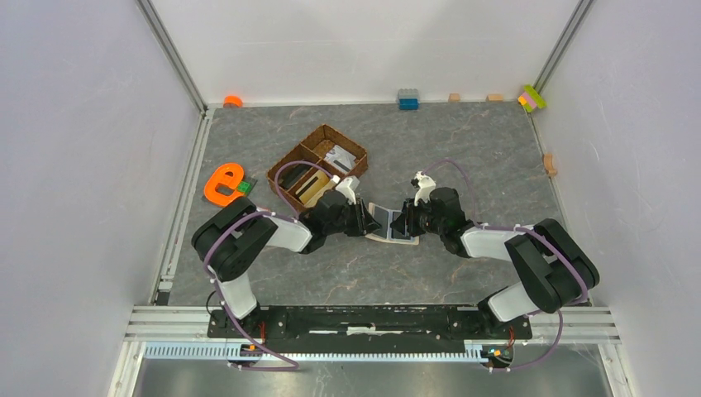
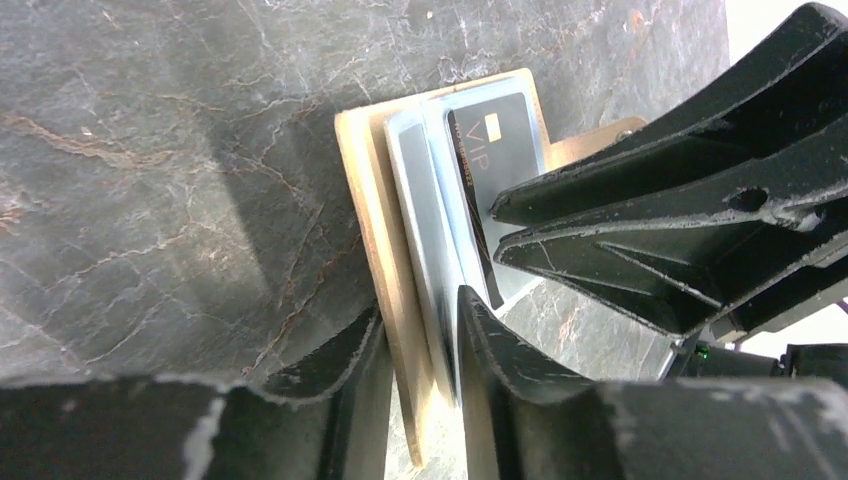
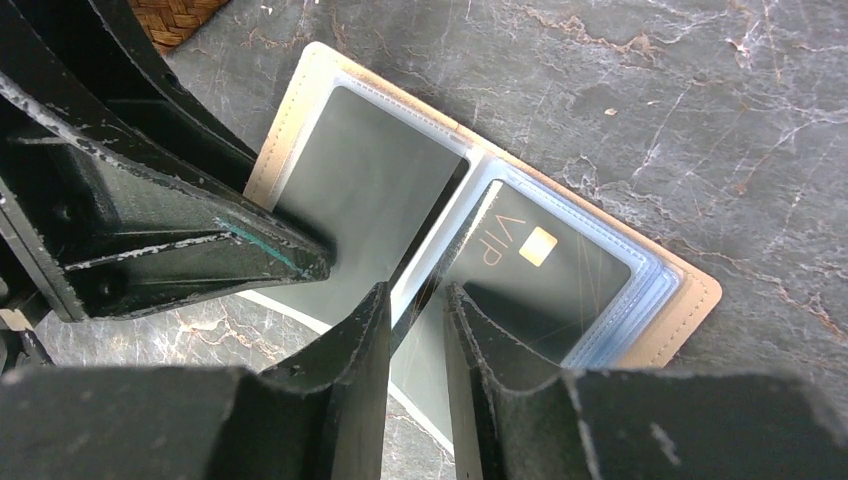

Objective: Take the credit cards out of the card holder
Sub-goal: Remove the credit card from the card holder.

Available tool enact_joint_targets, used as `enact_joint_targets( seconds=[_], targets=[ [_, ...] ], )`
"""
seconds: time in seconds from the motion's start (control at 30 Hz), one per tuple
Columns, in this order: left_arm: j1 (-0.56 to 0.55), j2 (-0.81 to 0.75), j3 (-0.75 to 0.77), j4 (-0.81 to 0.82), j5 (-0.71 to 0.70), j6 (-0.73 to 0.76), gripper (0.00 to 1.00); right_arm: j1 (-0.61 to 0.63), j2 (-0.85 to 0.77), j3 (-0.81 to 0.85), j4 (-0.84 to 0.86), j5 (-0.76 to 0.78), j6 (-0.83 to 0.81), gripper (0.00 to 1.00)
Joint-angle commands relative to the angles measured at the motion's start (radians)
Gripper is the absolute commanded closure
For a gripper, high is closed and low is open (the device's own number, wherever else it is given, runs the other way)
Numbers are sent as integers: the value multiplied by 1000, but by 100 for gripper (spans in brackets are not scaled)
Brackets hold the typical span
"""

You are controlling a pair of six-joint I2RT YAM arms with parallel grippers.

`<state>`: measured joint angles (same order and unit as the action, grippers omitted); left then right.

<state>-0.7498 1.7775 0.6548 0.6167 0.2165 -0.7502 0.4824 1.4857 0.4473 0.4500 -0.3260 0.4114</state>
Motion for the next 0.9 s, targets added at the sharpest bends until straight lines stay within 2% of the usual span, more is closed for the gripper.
enact_joint_targets(
  seconds=[0.0, 0.1, 0.37, 0.53, 0.6, 0.67, 0.7, 0.87],
  targets=[
    [19, -2, -9, 80, 99, -19, 60, 2, 8, -1, 7, 14, -24, 69],
    [33, 5, -13, 87, 116, -20, 59, 4, 9, 0, 9, 14, -26, 69],
    [67, 17, -35, 148, 172, -33, 63, 1, 9, -2, 9, 13, -28, 69],
    [75, 38, -32, 171, 195, -43, 70, 1, 8, -3, 12, 9, -28, 69],
    [81, 42, -36, 188, 203, -50, 77, 0, 9, -4, 13, 8, -28, 69],
    [86, 46, -45, 211, 209, -54, 95, 1, 10, -4, 16, 3, -27, 69],
    [89, 46, -49, 229, 214, -55, 98, 1, 11, -4, 22, -2, -25, 68],
    [100, 48, -119, 421, 226, -113, 98, -13, -9, -21, 83, -61, 18, 53]
  ],
)
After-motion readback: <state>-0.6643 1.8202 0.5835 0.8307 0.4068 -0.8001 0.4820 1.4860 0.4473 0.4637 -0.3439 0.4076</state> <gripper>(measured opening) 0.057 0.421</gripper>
